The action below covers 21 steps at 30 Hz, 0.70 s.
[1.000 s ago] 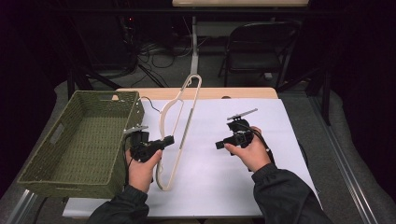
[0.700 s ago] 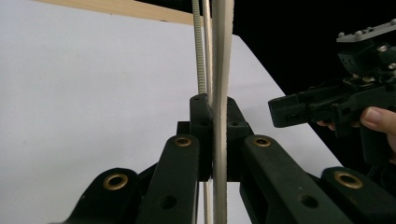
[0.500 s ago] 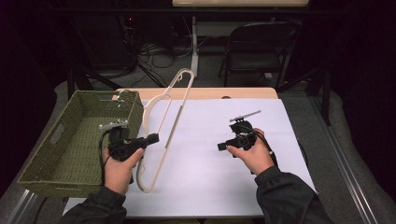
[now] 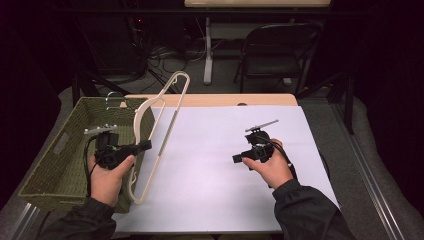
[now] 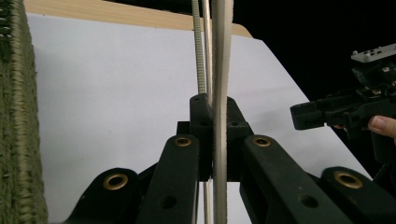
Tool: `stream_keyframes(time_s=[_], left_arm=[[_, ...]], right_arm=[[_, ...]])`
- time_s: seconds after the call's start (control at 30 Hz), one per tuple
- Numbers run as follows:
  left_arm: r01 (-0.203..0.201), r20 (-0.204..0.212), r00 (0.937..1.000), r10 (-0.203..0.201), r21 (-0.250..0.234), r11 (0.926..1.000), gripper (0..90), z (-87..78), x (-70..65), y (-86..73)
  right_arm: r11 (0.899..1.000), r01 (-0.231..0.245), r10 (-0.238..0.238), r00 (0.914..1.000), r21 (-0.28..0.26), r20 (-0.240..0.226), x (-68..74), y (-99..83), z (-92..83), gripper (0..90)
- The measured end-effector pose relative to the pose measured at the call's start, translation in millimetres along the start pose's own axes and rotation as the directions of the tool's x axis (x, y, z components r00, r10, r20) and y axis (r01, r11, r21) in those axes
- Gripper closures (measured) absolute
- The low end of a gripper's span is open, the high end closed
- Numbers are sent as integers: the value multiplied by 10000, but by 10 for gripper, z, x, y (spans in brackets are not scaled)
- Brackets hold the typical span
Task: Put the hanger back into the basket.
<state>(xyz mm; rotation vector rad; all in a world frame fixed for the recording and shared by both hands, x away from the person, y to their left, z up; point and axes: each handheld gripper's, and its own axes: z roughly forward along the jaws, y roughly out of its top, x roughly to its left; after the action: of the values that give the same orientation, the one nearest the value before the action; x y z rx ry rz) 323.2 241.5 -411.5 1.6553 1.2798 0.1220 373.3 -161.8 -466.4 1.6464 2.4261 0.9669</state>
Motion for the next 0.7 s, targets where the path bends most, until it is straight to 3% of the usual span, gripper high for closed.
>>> stream_keyframes(time_s=[0.33, 0.7], left_arm=[[128, -95, 9999, -129, -115, 9999, 872, -129, 79, 73], [-196, -545, 9983, 228, 572, 9982, 872, -143, 118, 121]], right_arm=[[9999, -85, 85, 10000, 53, -36, -18, -17, 13, 509], [9999, -127, 127, 9999, 79, -5, -19, -29, 33, 508]])
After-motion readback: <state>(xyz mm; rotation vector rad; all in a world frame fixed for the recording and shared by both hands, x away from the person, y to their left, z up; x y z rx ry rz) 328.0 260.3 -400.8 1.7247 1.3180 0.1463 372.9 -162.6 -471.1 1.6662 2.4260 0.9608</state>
